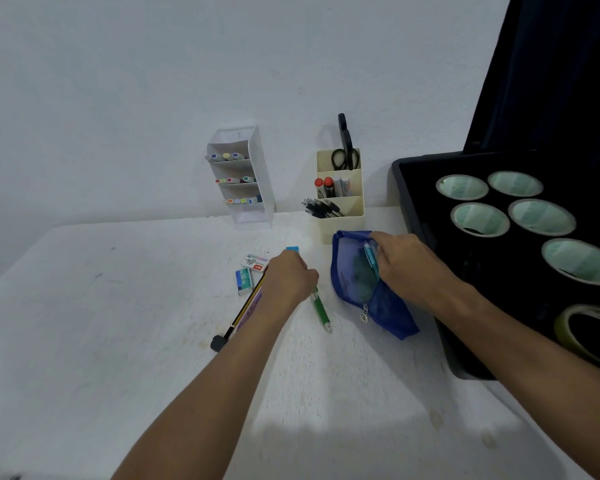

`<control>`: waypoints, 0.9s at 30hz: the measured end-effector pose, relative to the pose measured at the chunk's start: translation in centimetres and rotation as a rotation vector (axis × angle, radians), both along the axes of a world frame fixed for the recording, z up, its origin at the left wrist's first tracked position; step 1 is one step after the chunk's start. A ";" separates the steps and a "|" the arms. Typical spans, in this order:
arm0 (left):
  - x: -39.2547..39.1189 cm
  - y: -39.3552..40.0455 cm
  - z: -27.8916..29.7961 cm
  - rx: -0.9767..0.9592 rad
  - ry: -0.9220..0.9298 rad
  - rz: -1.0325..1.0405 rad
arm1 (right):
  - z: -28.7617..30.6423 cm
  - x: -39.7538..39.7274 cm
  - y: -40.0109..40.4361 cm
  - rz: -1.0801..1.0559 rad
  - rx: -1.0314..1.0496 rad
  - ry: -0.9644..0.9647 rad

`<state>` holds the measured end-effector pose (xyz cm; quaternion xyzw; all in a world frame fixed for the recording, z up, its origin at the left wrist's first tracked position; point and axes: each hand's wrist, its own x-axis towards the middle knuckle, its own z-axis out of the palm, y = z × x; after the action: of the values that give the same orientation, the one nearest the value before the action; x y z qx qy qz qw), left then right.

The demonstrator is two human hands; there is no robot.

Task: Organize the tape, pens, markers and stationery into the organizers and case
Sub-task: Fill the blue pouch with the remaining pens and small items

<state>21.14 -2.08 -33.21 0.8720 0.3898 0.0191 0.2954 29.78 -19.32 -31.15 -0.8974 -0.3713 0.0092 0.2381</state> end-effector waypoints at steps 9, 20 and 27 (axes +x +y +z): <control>0.0 -1.0 -1.3 0.033 0.149 -0.034 | 0.6 -0.3 -0.3 0.019 0.028 0.003; 0.1 -0.7 3.0 -0.389 -0.158 -0.043 | 0.6 -0.6 0.0 -0.018 -0.048 0.014; 1.3 -2.4 3.4 -0.528 -0.151 -0.086 | 0.5 -0.5 0.0 -0.023 -0.091 0.026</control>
<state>22.42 -4.44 -29.82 0.7767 0.3206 -0.0310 0.5413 29.29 -19.28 -30.60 -0.9114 -0.3568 0.0351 0.2019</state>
